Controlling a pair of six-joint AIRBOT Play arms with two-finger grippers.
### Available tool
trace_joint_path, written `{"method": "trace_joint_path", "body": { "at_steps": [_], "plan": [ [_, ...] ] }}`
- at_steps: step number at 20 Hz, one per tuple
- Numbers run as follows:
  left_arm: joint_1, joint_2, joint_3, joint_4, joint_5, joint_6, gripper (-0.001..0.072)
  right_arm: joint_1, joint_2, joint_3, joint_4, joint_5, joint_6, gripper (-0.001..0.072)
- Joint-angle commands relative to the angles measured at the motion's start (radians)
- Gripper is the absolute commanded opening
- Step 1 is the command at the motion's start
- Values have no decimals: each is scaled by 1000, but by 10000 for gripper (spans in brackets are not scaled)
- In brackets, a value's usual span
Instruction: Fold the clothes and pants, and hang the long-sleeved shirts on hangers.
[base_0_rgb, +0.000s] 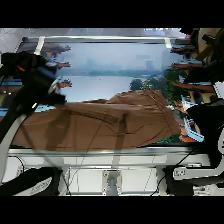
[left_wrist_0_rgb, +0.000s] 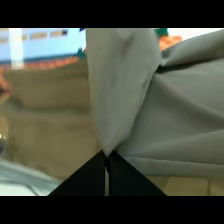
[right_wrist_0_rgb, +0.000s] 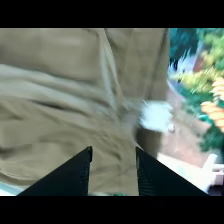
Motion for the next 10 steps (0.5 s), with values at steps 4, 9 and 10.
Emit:
{"method": "trace_joint_path", "body": {
  "at_steps": [4, 9, 10],
  "plan": [
    [36, 578, -761, -134, -1, -347, 11, -29, 1, -175, 5, 24, 19, 303],
    [70, 755, -659, -2, 159, -376, 440, -28, 1, -211, 24, -20, 28, 303],
    [92, 755, -619, 32, 184, -374, 441, -28, 1, -211, 26, -21, 28, 303]
  ]
}}
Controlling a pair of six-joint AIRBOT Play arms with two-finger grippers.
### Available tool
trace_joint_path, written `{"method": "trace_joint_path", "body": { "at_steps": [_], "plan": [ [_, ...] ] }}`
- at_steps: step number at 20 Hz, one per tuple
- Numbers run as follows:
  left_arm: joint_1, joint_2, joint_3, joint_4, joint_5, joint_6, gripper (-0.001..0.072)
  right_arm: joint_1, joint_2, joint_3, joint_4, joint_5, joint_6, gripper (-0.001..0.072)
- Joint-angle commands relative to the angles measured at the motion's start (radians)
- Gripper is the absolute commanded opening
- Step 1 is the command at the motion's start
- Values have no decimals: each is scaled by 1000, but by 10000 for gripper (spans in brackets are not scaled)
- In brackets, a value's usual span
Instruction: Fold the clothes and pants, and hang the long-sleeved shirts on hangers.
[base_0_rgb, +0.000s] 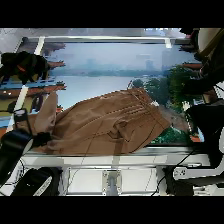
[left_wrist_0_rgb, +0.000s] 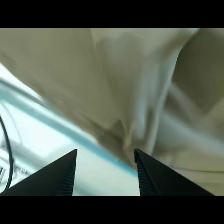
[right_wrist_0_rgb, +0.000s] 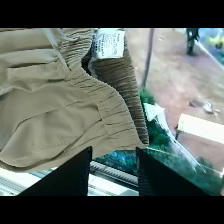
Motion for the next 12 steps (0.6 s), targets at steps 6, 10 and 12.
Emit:
{"method": "trace_joint_path", "body": {
  "at_steps": [6, 10, 12],
  "plan": [
    [167, -304, 327, 25, 142, 391, 532, 0, 0, -19, 60, -35, 5, 303],
    [165, -701, 530, -6, 143, 473, 554, 0, 0, -19, 63, -36, 4, 303],
    [164, -872, 604, -5, 142, 480, 554, 0, 0, -19, 62, -42, 4, 303]
  ]
}}
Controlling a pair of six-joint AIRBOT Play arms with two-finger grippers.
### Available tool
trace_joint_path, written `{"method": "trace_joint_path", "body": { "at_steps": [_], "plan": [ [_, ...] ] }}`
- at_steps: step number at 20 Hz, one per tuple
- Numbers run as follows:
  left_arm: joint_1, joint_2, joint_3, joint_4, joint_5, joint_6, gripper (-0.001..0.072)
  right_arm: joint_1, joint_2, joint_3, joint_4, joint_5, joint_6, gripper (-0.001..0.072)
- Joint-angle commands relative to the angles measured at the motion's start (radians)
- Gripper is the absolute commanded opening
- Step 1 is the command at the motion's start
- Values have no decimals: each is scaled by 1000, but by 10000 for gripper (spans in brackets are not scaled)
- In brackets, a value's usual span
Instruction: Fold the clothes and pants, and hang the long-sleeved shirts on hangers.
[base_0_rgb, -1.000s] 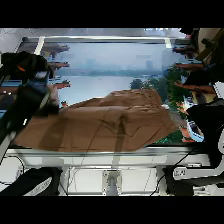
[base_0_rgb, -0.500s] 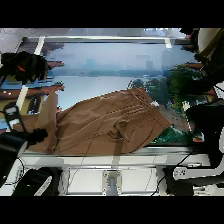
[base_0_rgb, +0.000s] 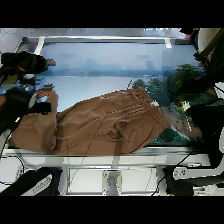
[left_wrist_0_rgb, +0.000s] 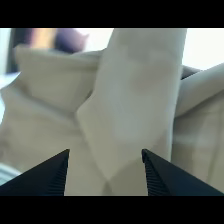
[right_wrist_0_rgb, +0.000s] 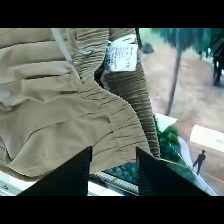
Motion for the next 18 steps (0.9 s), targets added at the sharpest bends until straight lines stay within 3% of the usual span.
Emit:
{"method": "trace_joint_path", "body": {
  "at_steps": [1, 5, 9, 16, 17, 18],
  "plan": [
    [7, -303, 147, -18, 2, 71, 554, 0, 0, 0, 8, -14, 0, 303],
    [7, -446, 211, -18, 11, 83, 553, 0, 0, 0, 8, -51, -1, 304],
    [6, -491, 222, -21, 18, 134, 553, 0, 0, 0, 19, -107, 0, 304],
    [17, -541, 222, -10, 40, 134, 549, 0, 0, -2, 28, -114, 0, 304],
    [18, -547, 222, -2, 46, 134, 480, 0, -1, -1, 28, -114, 0, 304],
    [18, -553, 222, 24, 55, 134, 310, 0, -1, -1, 28, -117, 0, 304]
  ]
}}
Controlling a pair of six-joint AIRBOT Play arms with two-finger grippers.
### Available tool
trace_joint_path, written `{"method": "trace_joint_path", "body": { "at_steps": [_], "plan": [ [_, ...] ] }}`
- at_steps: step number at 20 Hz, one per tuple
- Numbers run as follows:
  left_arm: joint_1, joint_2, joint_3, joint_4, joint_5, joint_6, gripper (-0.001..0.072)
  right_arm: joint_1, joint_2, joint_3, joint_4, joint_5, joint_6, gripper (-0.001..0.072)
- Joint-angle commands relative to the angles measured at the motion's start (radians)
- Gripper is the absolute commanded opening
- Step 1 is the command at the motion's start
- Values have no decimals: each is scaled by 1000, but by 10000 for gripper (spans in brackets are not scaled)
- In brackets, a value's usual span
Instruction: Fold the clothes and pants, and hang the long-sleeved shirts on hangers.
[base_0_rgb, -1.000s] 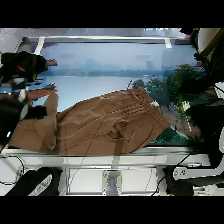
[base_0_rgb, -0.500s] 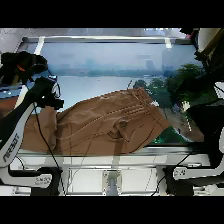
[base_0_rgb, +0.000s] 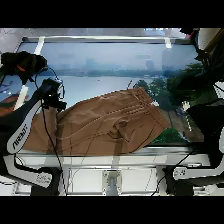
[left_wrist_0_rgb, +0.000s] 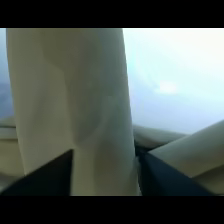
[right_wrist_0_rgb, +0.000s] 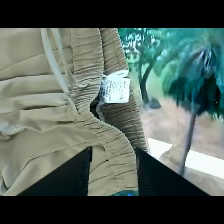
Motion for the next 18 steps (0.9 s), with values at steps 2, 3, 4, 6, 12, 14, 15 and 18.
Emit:
{"method": "trace_joint_path", "body": {
  "at_steps": [2, 3, 4, 6, 12, 14, 15, 18],
  "plan": [
    [6, -27, 1, 90, 35, 3, 9, 0, 0, 0, 6, -21, 0, 304],
    [13, -27, 2, 111, 36, 3, 9, 0, 0, 0, 14, -23, 0, 304],
    [21, -26, 6, 132, 23, 3, 9, 0, 0, 0, 26, -31, 0, 304],
    [49, -12, 35, 163, -13, 3, 9, 6, -3, 0, 65, -68, 0, 303],
    [222, 259, 79, 99, -45, -1, 9, 152, -83, -82, 68, -269, -5, 350],
    [315, 351, 79, 9, -47, 0, 9, 209, -172, -82, 68, -290, -5, 471],
    [362, 387, 78, -29, -50, 0, 9, 231, -220, -82, 69, -319, -4, 484],
    [469, 443, 78, -67, -82, 29, 9, 267, -323, -58, 124, -435, -4, 485]
  ]
}}
